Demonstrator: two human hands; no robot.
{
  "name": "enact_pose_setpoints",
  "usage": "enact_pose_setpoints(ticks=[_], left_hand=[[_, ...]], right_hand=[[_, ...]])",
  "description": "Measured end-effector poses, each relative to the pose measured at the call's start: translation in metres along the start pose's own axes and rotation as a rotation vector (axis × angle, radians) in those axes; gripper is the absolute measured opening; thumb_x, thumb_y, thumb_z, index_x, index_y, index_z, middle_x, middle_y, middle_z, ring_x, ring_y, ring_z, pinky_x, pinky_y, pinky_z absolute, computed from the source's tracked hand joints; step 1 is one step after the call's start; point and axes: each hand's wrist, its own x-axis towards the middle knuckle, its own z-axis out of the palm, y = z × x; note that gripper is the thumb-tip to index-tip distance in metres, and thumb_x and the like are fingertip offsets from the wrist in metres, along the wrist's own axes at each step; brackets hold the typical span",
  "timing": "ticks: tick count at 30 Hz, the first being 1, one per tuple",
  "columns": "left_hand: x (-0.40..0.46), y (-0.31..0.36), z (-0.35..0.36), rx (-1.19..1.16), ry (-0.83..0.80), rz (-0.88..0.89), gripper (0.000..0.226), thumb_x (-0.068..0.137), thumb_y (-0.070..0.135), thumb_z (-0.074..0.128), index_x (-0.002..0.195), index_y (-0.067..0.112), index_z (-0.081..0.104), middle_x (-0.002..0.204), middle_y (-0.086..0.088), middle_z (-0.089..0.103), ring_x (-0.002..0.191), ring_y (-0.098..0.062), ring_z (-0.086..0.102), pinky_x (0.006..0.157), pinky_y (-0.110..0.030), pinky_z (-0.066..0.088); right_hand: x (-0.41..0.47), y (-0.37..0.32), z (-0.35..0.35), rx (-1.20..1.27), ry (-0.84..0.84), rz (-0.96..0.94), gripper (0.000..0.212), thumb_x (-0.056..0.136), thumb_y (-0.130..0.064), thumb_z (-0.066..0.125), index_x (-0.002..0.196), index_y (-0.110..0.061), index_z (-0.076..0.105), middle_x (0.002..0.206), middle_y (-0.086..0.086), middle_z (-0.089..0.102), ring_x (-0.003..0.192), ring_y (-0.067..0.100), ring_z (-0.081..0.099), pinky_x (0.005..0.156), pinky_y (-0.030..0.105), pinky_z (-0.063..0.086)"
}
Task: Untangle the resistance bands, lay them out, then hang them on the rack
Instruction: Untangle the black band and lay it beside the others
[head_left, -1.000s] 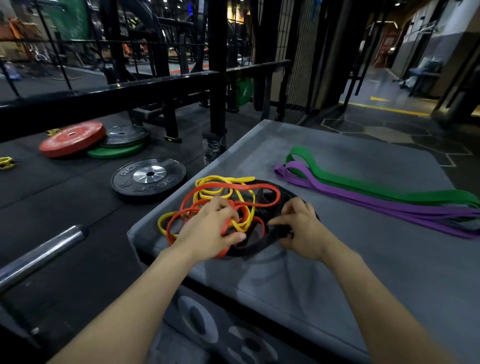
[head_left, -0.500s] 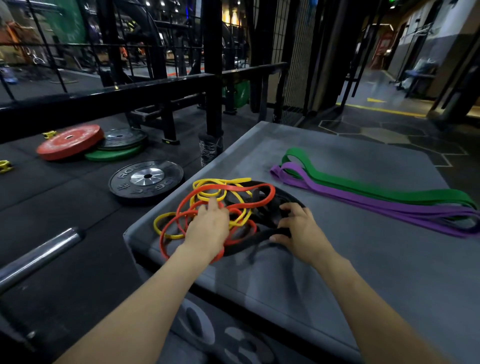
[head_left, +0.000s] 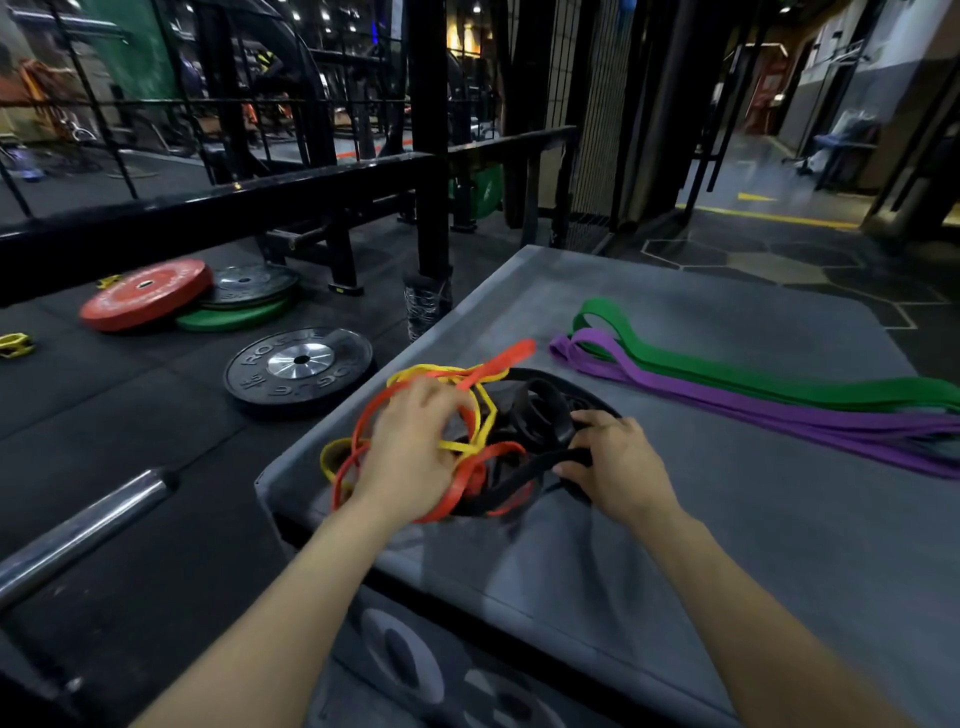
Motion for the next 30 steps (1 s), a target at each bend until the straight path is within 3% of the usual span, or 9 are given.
enact_pose_setpoints(ticks=[3, 5, 8, 12, 17, 19, 24, 27, 30], left_hand=[[-0.005, 0.005, 0.011, 0.101, -0.451, 0.068, 0.059, 0.064, 0.056, 0.038, 0.118, 0.037, 0.057, 0.121, 0.008, 0.047, 0.119, -0.019, 0.04, 0.109, -0.036, 0.026], [-0.006, -0.006, 0.012, 0.336, -0.547, 0.003, 0.077, 0.063, 0.074, 0.027, 0.128, 0.037, 0.049, 0.132, 0.007, 0.044, 0.128, -0.02, 0.034, 0.111, -0.034, 0.018], [-0.003, -0.012, 0.006, 0.36, -0.456, -0.06, 0.052, 0.081, 0.062, 0.05, 0.121, 0.03, 0.052, 0.131, 0.004, 0.05, 0.125, -0.023, 0.042, 0.104, -0.034, 0.028], [0.0, -0.003, 0.009, 0.251, -0.372, -0.073, 0.007, 0.087, 0.032, 0.058, 0.089, 0.028, 0.053, 0.1, 0.004, 0.061, 0.108, -0.023, 0.053, 0.093, -0.035, 0.032], [0.006, -0.016, -0.002, -0.397, -0.151, -0.326, 0.023, 0.085, 0.015, 0.065, 0.068, 0.023, 0.051, 0.056, 0.008, 0.049, 0.049, -0.004, 0.045, 0.051, -0.02, 0.037], [0.005, -0.02, -0.006, -0.635, -0.038, -0.432, 0.023, 0.085, 0.008, 0.063, 0.068, 0.017, 0.051, 0.045, 0.009, 0.048, 0.039, -0.001, 0.041, 0.044, -0.018, 0.036], [0.009, -0.029, -0.011, -0.602, 0.34, -0.608, 0.018, 0.086, 0.015, 0.064, 0.071, 0.016, 0.054, 0.058, 0.002, 0.051, 0.06, -0.021, 0.049, 0.058, -0.037, 0.046], [0.009, -0.029, -0.015, -0.339, 0.52, -0.563, 0.015, 0.089, 0.02, 0.06, 0.081, 0.01, 0.054, 0.073, -0.004, 0.054, 0.075, -0.025, 0.05, 0.059, -0.031, 0.028], [0.001, -0.033, -0.003, -0.182, 0.212, -0.381, 0.024, 0.091, 0.021, 0.054, 0.109, 0.005, 0.051, 0.107, -0.017, 0.05, 0.1, -0.032, 0.048, 0.083, -0.033, 0.033]], right_hand=[[-0.002, 0.001, -0.001, -0.01, -0.021, -0.011, 0.029, 0.085, -0.032, 0.066, 0.107, -0.015, 0.069, 0.146, -0.008, 0.038, 0.124, 0.026, 0.038, 0.099, 0.028, 0.036], [-0.005, 0.005, -0.002, 0.008, -0.036, -0.012, 0.028, 0.084, -0.032, 0.066, 0.106, -0.014, 0.069, 0.146, -0.009, 0.038, 0.125, 0.025, 0.037, 0.1, 0.03, 0.037], [-0.006, 0.009, -0.003, 0.061, -0.056, -0.004, 0.029, 0.083, -0.033, 0.068, 0.104, -0.013, 0.069, 0.147, -0.008, 0.037, 0.125, 0.026, 0.037, 0.1, 0.031, 0.037], [-0.006, 0.007, -0.001, 0.08, -0.032, 0.016, 0.033, 0.083, -0.034, 0.068, 0.108, -0.012, 0.066, 0.145, -0.006, 0.04, 0.127, 0.025, 0.038, 0.102, 0.032, 0.037], [-0.005, 0.004, -0.003, 0.199, 0.026, 0.068, 0.031, 0.079, -0.033, 0.072, 0.098, -0.01, 0.066, 0.128, 0.0, 0.056, 0.117, 0.026, 0.049, 0.093, 0.036, 0.044], [-0.007, 0.004, -0.004, 0.146, 0.011, 0.061, 0.029, 0.08, -0.031, 0.071, 0.099, -0.011, 0.065, 0.124, -0.001, 0.058, 0.114, 0.025, 0.049, 0.089, 0.035, 0.046], [-0.004, 0.013, -0.004, 0.174, 0.096, 0.177, 0.02, 0.079, -0.024, 0.072, 0.092, -0.011, 0.065, 0.109, 0.002, 0.061, 0.102, 0.027, 0.057, 0.08, 0.037, 0.049], [-0.003, 0.012, -0.008, 0.184, 0.168, 0.26, 0.02, 0.081, -0.021, 0.07, 0.096, -0.009, 0.064, 0.105, 0.008, 0.061, 0.098, 0.031, 0.058, 0.077, 0.037, 0.049], [-0.004, 0.009, -0.008, 0.16, 0.165, 0.27, 0.022, 0.083, -0.021, 0.069, 0.1, -0.011, 0.058, 0.106, 0.01, 0.061, 0.097, 0.032, 0.057, 0.074, 0.038, 0.047]])
